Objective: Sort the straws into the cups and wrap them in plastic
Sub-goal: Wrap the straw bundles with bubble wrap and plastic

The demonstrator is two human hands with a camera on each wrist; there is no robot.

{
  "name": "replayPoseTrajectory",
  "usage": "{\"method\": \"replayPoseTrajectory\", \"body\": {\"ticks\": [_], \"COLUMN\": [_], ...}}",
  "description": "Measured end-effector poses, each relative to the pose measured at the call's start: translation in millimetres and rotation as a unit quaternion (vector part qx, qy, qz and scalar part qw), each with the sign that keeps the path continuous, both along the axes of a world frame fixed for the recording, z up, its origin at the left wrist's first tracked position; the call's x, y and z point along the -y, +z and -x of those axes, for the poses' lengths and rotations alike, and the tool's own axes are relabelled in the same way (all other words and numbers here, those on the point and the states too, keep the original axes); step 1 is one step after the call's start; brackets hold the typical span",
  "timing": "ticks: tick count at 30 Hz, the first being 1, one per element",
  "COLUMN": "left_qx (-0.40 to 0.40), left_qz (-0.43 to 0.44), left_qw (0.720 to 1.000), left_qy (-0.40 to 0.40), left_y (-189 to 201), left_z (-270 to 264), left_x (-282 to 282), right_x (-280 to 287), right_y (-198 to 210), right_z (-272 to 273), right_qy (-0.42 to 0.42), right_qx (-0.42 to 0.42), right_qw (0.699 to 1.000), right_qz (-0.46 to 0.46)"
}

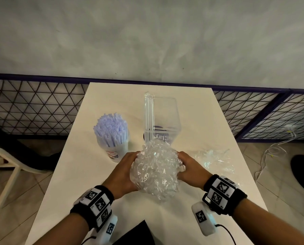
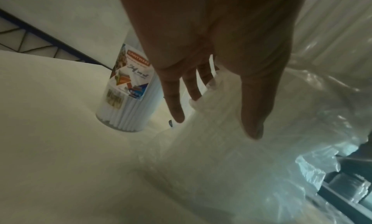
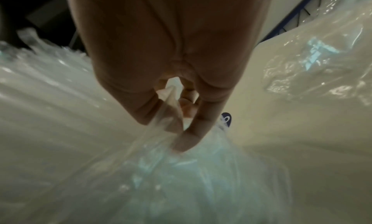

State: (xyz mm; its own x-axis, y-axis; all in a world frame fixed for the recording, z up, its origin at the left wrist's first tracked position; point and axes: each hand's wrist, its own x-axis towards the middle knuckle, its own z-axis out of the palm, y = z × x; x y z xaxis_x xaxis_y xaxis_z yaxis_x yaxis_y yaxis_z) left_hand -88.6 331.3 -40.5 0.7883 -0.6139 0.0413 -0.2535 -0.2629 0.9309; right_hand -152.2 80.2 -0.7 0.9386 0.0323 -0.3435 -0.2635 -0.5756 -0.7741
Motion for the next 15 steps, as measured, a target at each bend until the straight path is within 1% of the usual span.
{"method": "replayPoseTrajectory", "body": {"ticks": [2,3,4,5,6,7,8,9,11,13,15], "left_qx": [-0.016,-0.014,-0.023,-0.019,-0.012,-0.012,-0.038,-0.075,-0.118,-0.134,-0.14], "left_qz": [-0.014,-0.028,-0.038,-0.06,-0.078,-0.103,-0.121,-0.111,-0.061,-0.054,-0.03], "left_qw": [1.0,1.0,0.999,0.998,0.997,0.994,0.991,0.99,0.99,0.99,0.989], "left_qy": [0.001,0.001,0.005,0.002,-0.007,-0.021,-0.033,-0.043,-0.038,0.005,0.043], "left_y": [-2.9,-3.9,-1.7,1.0,1.7,4.9,7.5,8.1,1.8,-2.3,-7.2], "left_z": [-0.2,-0.7,-1.3,-2.4,-3.7,-3.5,-2.1,-0.6,2.1,5.0,4.0], "left_x": [-0.6,-1.7,-1.4,-0.2,1.3,3.8,6.3,7.4,10.6,12.2,11.5], "right_x": [5.8,10.2,14.0,15.8,15.3,12.3,7.8,1.9,-8.0,-11.4,-10.3], "right_y": [-4.0,-4.2,-3.8,-2.4,-1.4,0.1,-1.0,-2.2,-5.2,-7.8,-12.4], "right_z": [5.5,9.7,14.3,18.9,22.9,25.4,26.3,25.4,19.6,13.9,8.6], "right_qy": [-0.006,-0.016,-0.022,-0.008,0.018,0.046,0.057,0.06,0.056,0.028,-0.006], "right_qx": [0.03,0.032,0.019,-0.001,-0.016,-0.019,-0.01,0.009,0.041,0.033,0.01], "right_qw": [1.0,0.999,0.999,0.997,0.996,0.997,0.998,0.998,0.998,0.998,0.997], "right_qz": [-0.001,-0.017,-0.045,-0.077,-0.085,-0.062,-0.031,-0.009,-0.01,-0.036,-0.071]}}
